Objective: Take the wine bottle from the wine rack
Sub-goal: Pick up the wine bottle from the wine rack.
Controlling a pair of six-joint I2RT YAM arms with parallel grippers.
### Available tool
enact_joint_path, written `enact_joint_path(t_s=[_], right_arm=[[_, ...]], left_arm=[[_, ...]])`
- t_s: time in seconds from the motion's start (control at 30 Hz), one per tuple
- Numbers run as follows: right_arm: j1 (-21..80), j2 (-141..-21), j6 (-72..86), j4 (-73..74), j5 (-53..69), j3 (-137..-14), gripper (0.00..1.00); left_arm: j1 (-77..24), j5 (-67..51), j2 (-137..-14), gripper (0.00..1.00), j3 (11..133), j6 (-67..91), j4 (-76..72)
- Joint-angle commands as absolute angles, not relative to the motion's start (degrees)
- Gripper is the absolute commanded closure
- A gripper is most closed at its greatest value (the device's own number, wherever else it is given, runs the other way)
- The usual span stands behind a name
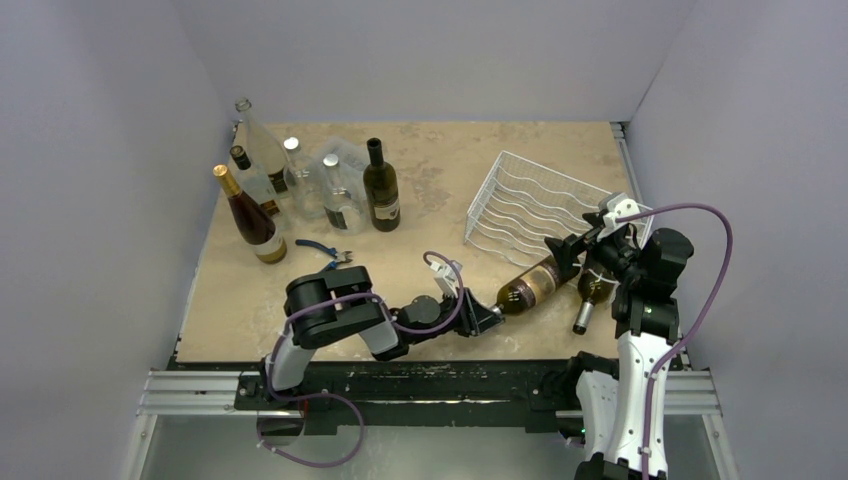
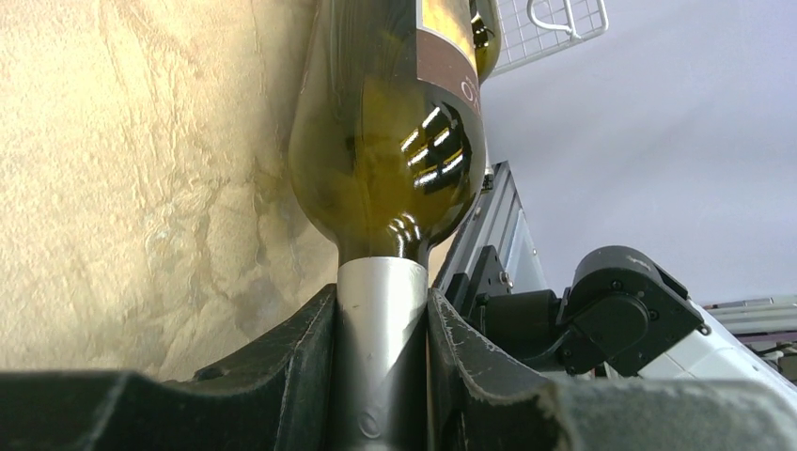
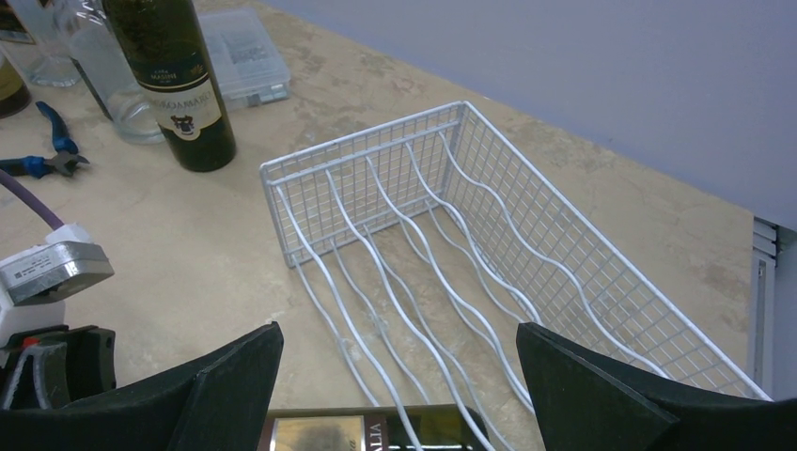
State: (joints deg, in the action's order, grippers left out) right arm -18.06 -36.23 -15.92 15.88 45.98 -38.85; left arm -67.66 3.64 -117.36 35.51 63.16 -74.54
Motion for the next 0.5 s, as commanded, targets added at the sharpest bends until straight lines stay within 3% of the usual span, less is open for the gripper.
enact_joint_path(t_s=[0.0, 0.47], right_arm=[[-18.28, -35.7, -16.52, 15.38, 46.1, -38.25, 0.01], [-18.28, -35.7, -17.13, 15.72, 46.75, -38.04, 0.01]], left_arm=[[-67.93, 6.68, -113.59, 1.0, 33.7, 61.79, -81.56], [-68.64, 8.47, -110.21, 1.0, 29.88, 60.63, -81.58]])
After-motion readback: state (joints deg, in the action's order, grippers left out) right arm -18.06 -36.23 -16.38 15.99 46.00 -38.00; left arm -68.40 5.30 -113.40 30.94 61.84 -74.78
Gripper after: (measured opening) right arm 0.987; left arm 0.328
